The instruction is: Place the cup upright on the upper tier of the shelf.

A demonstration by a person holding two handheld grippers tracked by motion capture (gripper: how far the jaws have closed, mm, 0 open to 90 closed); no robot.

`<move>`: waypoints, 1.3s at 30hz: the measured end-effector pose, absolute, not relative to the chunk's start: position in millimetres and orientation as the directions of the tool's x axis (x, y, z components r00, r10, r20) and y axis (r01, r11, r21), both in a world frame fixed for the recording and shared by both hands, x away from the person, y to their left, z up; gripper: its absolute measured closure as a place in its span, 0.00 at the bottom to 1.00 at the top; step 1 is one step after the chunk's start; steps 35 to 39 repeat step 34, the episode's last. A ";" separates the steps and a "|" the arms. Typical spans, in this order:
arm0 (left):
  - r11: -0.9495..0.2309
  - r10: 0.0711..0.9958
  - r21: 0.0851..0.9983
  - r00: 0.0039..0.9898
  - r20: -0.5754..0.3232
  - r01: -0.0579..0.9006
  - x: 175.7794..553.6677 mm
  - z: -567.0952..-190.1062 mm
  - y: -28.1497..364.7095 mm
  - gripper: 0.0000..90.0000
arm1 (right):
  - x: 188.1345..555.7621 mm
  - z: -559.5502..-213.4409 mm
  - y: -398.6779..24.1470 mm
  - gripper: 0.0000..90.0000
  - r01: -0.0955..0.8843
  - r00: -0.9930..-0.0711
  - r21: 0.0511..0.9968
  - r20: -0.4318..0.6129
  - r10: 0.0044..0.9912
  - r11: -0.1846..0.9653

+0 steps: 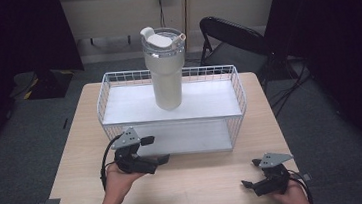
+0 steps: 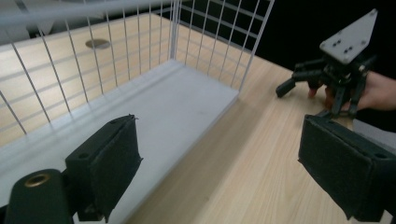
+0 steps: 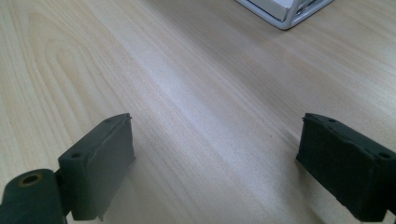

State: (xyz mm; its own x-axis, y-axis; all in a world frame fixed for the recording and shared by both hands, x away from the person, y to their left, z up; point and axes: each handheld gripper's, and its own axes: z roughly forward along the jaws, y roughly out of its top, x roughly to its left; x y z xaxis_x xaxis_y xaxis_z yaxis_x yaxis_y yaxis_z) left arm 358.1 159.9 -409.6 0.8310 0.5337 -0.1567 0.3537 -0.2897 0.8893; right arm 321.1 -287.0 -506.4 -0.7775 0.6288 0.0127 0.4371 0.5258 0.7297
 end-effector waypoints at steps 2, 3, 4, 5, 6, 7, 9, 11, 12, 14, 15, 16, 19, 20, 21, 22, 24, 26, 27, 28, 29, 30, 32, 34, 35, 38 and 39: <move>-0.287 0.534 0.889 0.830 -0.162 0.358 357.8 -413.1 159.9 0.13 | 321.1 -506.4 -287.0 0.11 0.437 -0.777 0.730 0.013 0.629 0.526; -0.290 0.533 0.886 0.830 -0.164 0.362 357.9 -416.4 160.3 0.13 | 321.2 -506.4 -287.0 0.11 0.437 -0.778 0.730 0.012 0.629 0.526; -0.294 0.535 0.884 0.829 -0.162 0.363 357.6 -419.6 160.4 0.13 | 321.2 -506.4 -287.0 0.11 0.437 -0.777 0.730 0.012 0.629 0.526; -0.289 0.537 0.884 0.827 -0.167 0.367 357.3 -422.8 160.6 0.12 | 321.1 -506.4 -287.0 0.11 0.437 -0.777 0.730 0.013 0.629 0.526; -0.289 0.533 0.882 0.828 -0.176 0.373 357.1 -428.6 160.9 0.12 | 321.1 -506.4 -287.0 0.11 0.437 -0.777 0.730 0.013 0.629 0.526; -0.289 0.533 0.882 0.828 -0.176 0.373 357.1 -428.6 160.9 0.12 | 321.1 -506.4 -287.0 0.11 0.437 -0.777 0.730 0.013 0.629 0.526; -0.287 0.538 0.877 0.822 -0.186 0.386 356.9 -433.9 161.1 0.12 | 321.1 -506.4 -287.0 0.11 0.437 -0.777 0.730 0.013 0.629 0.526; -0.290 0.542 0.872 0.819 -0.189 0.393 357.4 -442.0 162.3 0.12 | 321.1 -506.3 -287.1 0.11 0.437 -0.777 0.729 0.012 0.629 0.527; -0.287 0.544 0.870 0.816 -0.196 0.400 357.1 -445.1 162.5 0.12 | 321.1 -506.4 -287.0 0.11 0.437 -0.777 0.730 0.013 0.629 0.526; -0.297 0.547 0.864 0.814 -0.195 0.406 356.8 -452.7 163.7 0.11 | 321.2 -506.4 -287.0 0.11 0.437 -0.777 0.730 0.013 0.629 0.526; -0.297 0.547 0.864 0.814 -0.195 0.406 356.8 -452.7 163.7 0.11 | 321.2 -506.4 -287.0 0.11 0.437 -0.777 0.730 0.013 0.629 0.526; -0.300 0.549 0.862 0.813 -0.196 0.410 356.6 -455.2 164.1 0.11 | 321.1 -506.4 -287.0 0.11 0.437 -0.777 0.730 0.013 0.629 0.526; -0.305 0.556 0.854 0.807 -0.200 0.422 356.2 -463.8 166.3 0.11 | 321.2 -506.4 -287.0 0.11 0.437 -0.778 0.730 0.013 0.629 0.526; -0.305 0.556 0.854 0.807 -0.200 0.422 356.2 -463.8 166.3 0.11 | 321.2 -506.4 -287.0 0.11 0.437 -0.778 0.730 0.013 0.629 0.526; -0.310 0.559 0.848 0.803 -0.204 0.431 356.1 -468.4 166.7 0.11 | 321.1 -506.4 -287.0 0.11 0.437 -0.777 0.730 0.013 0.629 0.526; -0.315 0.561 0.845 0.803 -0.201 0.432 356.2 -470.5 167.3 0.11 | 321.1 -506.4 -287.0 0.11 0.437 -0.777 0.730 0.013 0.629 0.526; -0.319 0.564 0.837 0.799 -0.210 0.445 357.1 -475.3 168.4 0.11 | 321.1 -506.4 -287.0 0.11 0.438 -0.777 0.730 0.013 0.629 0.526; -0.320 0.570 0.834 0.794 -0.210 0.450 357.1 -477.6 168.9 0.11 | 321.2 -506.4 -287.0 0.11 0.437 -0.777 0.730 0.013 0.629 0.526; -0.327 0.579 0.824 0.787 -0.213 0.462 357.1 -482.8 168.7 0.11 | 321.2 -506.4 -287.0 0.11 0.437 -0.778 0.730 0.013 0.629 0.526; -0.333 0.584 0.819 0.784 -0.209 0.467 357.1 -485.3 168.9 0.11 | 321.2 -506.4 -287.0 0.11 0.437 -0.777 0.730 0.013 0.629 0.526; -0.333 0.584 0.819 0.784 -0.209 0.467 357.1 -485.3 168.9 0.11 | 321.2 -506.4 -287.0 0.11 0.437 -0.777 0.730 0.013 0.629 0.526; -0.358 0.595 0.807 0.781 -0.190 0.469 357.0 -490.3 168.7 0.11 | 321.1 -506.3 -287.1 0.11 0.437 -0.777 0.729 0.012 0.629 0.527; -0.390 0.602 0.792 0.781 -0.167 0.470 356.8 -494.2 167.8 0.11 | 321.2 -506.4 -287.0 0.11 0.437 -0.777 0.730 0.013 0.629 0.526; -0.393 0.601 0.787 0.781 -0.171 0.475 357.0 -495.9 168.1 0.11 | 321.1 -506.4 -287.0 0.11 0.438 -0.777 0.730 0.013 0.629 0.525; -0.393 0.601 0.787 0.781 -0.171 0.475 357.0 -495.9 168.1 0.11 | 321.1 -506.4 -287.0 0.11 0.438 -0.777 0.730 0.013 0.629 0.525; -0.393 0.601 0.787 0.781 -0.171 0.475 357.0 -495.9 168.1 0.11 | 321.1 -506.4 -287.0 0.11 0.438 -0.777 0.730 0.013 0.629 0.525; -0.393 0.601 0.787 0.781 -0.171 0.475 357.0 -495.9 168.1 0.11 | 321.1 -506.4 -287.0 0.11 0.438 -0.777 0.730 0.013 0.629 0.525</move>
